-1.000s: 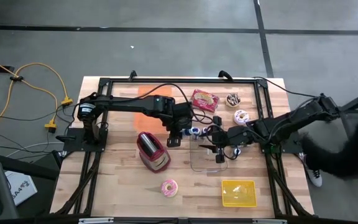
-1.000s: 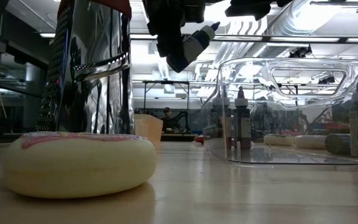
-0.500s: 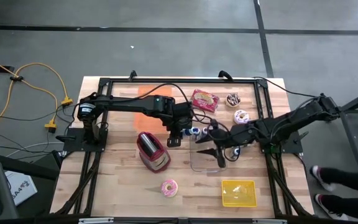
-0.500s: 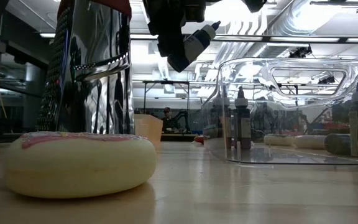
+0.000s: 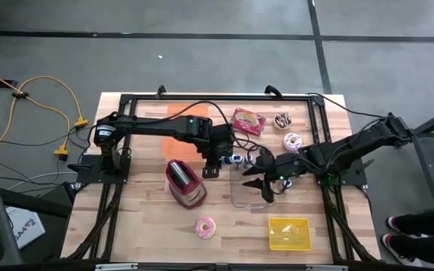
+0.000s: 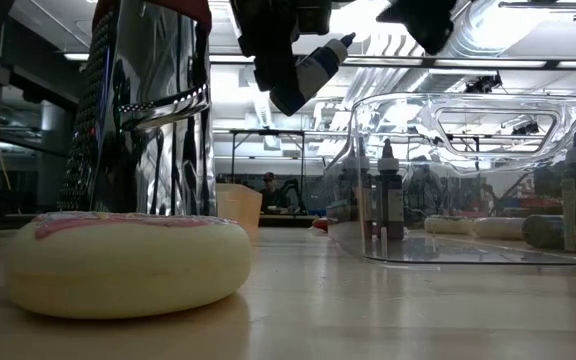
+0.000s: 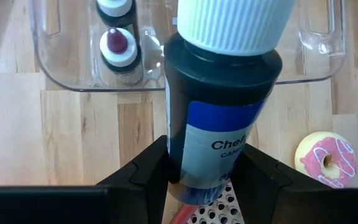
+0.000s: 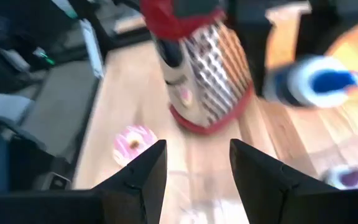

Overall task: Pick & Place Food Item
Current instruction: Put the bottom left blue food coloring bottle into the transparent bin

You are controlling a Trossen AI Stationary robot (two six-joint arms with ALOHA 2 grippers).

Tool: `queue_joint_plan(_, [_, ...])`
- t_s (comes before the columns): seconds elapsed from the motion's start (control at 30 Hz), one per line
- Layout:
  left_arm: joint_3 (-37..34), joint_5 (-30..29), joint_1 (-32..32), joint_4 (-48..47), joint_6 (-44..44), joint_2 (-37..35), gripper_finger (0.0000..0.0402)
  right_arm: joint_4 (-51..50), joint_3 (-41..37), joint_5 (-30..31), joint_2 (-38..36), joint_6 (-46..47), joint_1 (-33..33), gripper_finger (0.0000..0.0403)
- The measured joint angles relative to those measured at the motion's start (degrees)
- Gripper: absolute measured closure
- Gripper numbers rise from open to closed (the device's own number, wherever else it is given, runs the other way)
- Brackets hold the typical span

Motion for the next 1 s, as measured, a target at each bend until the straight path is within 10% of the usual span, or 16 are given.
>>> queue_joint_plan(1.0, [0.63,-0.07,-2.26,3.54,4.06,-0.87,0.0261,-1.75,0.00,13.41,0.00,-11.27,0.73,0.0240])
